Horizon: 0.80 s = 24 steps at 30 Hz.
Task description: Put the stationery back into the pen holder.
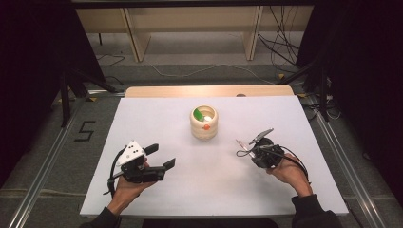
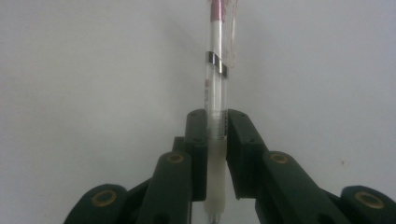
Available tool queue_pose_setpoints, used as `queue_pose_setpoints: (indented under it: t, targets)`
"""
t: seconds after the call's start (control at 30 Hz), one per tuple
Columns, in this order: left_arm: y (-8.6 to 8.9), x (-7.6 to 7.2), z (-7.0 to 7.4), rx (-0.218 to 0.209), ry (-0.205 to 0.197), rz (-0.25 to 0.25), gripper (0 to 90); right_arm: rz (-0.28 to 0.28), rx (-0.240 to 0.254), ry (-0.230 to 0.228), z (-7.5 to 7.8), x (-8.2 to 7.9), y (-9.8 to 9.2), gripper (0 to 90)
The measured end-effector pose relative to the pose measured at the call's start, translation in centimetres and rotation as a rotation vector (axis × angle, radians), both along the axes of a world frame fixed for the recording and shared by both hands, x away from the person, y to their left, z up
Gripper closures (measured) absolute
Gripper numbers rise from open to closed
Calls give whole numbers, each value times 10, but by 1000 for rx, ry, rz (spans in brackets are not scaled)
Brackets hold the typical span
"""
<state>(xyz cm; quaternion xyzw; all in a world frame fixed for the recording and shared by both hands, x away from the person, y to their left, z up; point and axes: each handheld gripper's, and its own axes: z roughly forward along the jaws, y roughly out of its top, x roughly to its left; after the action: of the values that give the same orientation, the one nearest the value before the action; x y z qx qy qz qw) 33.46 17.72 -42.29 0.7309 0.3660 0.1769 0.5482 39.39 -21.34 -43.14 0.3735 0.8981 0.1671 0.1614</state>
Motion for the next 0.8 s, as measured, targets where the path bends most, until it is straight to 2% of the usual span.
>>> queue_pose_setpoints:
  t: [0.3, 0.53, 0.7, 0.8]
  targets:
    - [-1, 1, 0, 3, 13, -7, 153, 164, -45, -153, 4, -21, 25, 800]
    - [-1, 2, 0, 11, 17, -10, 153, 301, -76, -309, 3, -41, 47, 800]
    - [-1, 3, 0, 10, 29, -14, 153, 375, -132, -412, 0, -54, 58, 800]
    - [-1, 4, 1, 4, 51, -28, 153, 419, -176, -478, -4, -63, 64, 800]
